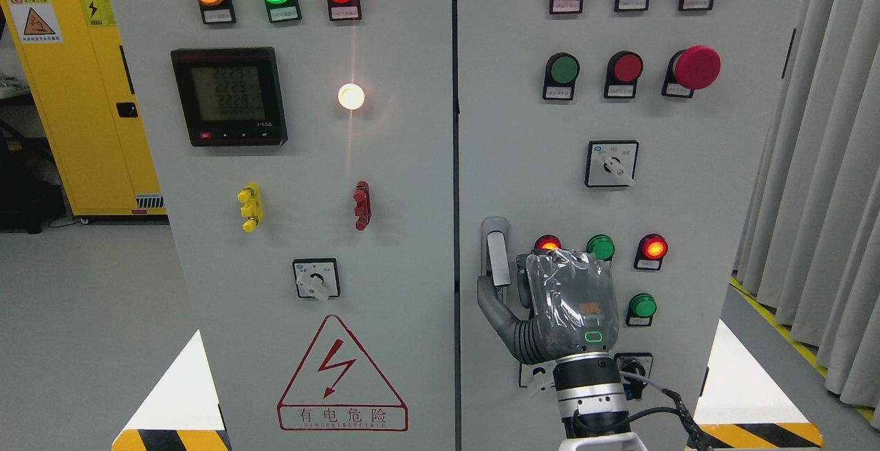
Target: Release door handle
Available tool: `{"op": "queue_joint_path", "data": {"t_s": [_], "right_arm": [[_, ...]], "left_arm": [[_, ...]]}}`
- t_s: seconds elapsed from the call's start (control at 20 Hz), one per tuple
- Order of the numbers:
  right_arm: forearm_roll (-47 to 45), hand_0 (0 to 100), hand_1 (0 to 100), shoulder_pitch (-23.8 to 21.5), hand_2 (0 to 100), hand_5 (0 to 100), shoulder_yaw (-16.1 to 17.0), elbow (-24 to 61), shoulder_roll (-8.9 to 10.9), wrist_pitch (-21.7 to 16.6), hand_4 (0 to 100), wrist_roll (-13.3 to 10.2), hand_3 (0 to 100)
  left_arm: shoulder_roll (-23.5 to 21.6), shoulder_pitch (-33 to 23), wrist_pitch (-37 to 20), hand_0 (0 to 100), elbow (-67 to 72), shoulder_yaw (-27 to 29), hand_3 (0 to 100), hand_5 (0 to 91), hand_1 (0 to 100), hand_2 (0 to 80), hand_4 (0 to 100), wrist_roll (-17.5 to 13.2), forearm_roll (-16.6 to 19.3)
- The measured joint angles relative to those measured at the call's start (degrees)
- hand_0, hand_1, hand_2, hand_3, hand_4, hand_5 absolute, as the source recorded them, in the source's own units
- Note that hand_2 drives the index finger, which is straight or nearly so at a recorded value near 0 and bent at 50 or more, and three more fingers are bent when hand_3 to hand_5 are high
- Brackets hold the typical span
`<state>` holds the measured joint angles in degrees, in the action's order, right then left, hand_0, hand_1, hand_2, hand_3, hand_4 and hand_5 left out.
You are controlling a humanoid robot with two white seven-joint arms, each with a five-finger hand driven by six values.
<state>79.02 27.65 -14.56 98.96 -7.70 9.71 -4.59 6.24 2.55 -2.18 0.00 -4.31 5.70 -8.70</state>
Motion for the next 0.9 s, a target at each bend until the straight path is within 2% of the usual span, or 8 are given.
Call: {"op": "queue_joint_path", "data": {"t_s": [0.3, 0.45, 0.65, 0.9], "right_arm": [[0.0, 51, 44, 0.0, 100, 100, -0.1, 0.0, -0.01, 0.1, 100, -0.1, 100], [0.0, 50, 50, 0.0, 100, 100, -0.1, 0.0, 0.01, 0.1, 100, -0.2, 100], [0.0, 54, 56, 0.0, 100, 100, 0.0, -0.1, 0.03, 0.1, 100, -0.3, 100], [0.0, 55, 55, 0.0, 100, 100, 0.0, -0.1, 0.06, 0.1, 100, -0.4, 100]], "left_arm": [[0.0, 0.0, 0.0, 12, 0.0, 0.0, 0, 0.0, 56, 0.0, 0, 0.0, 0.0], [0.0, 0.0, 0.0, 12, 0.0, 0.0, 0, 0.0, 56, 0.0, 0, 0.0, 0.0], [0.0, 0.0, 0.0, 12, 0.0, 0.0, 0, 0.0, 56, 0.0, 0, 0.0, 0.0], [0.0, 0.0, 0.0, 12, 0.0, 0.0, 0, 0.0, 56, 0.0, 0, 0.0, 0.0]]}}
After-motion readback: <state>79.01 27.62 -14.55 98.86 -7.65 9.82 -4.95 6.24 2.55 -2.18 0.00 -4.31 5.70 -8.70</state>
